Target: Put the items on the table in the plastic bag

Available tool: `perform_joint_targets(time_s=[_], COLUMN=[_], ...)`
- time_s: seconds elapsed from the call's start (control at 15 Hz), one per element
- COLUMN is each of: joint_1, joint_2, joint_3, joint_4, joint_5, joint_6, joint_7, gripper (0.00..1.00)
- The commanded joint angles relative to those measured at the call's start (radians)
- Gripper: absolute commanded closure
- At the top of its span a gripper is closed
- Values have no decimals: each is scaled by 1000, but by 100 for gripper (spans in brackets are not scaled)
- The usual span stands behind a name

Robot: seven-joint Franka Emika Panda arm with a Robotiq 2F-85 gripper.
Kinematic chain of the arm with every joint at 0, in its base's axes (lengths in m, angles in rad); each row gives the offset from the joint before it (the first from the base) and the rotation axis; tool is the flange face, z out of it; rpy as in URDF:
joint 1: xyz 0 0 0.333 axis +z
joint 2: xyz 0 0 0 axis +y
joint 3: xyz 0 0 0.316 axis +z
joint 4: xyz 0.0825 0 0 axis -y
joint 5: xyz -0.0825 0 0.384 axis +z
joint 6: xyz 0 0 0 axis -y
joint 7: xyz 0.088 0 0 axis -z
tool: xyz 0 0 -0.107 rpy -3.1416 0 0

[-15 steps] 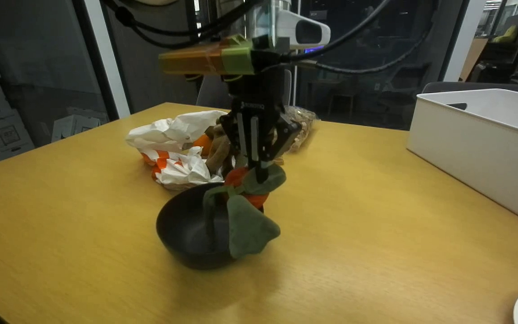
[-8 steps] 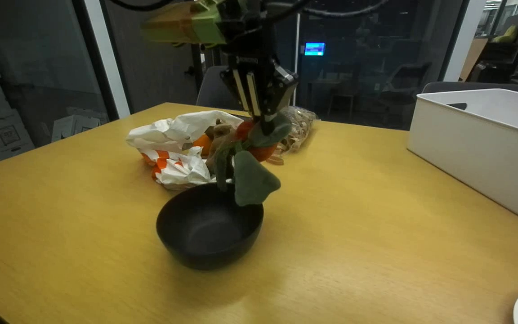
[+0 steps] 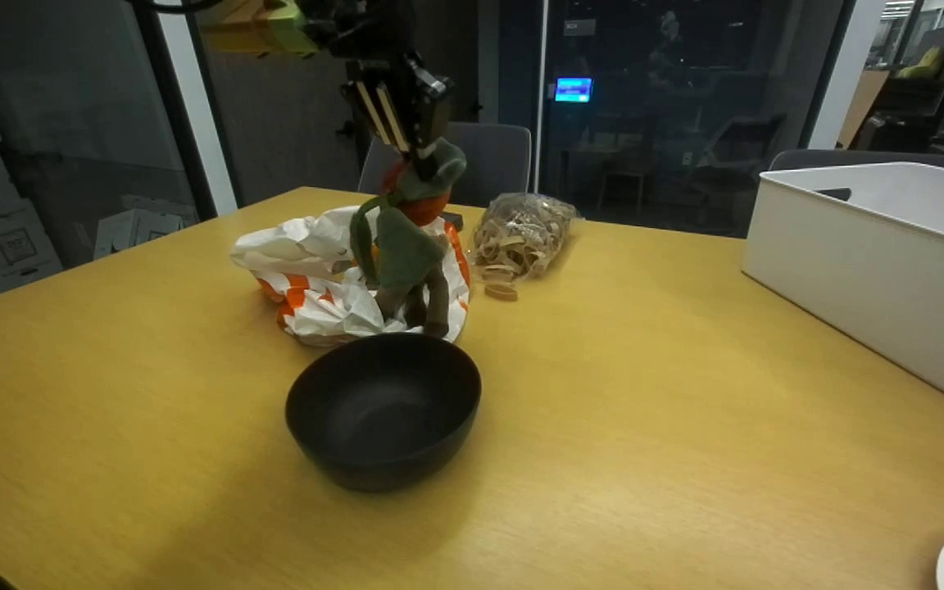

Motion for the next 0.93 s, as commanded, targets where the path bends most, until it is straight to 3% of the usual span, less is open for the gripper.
perform_joint_targets(time_s=[0.0, 0.13, 0.47, 0.87], joint_1=[28, 35, 69, 121], joint_2=[133, 214, 381, 387], joint_3=[82, 105, 74, 88], joint_4=[111, 165, 285, 292], joint_5=[-38, -71, -69, -69], joint_6=[-5, -21, -111, -138], joint_7=[96, 134, 81, -22], gripper=[89, 88, 89, 88])
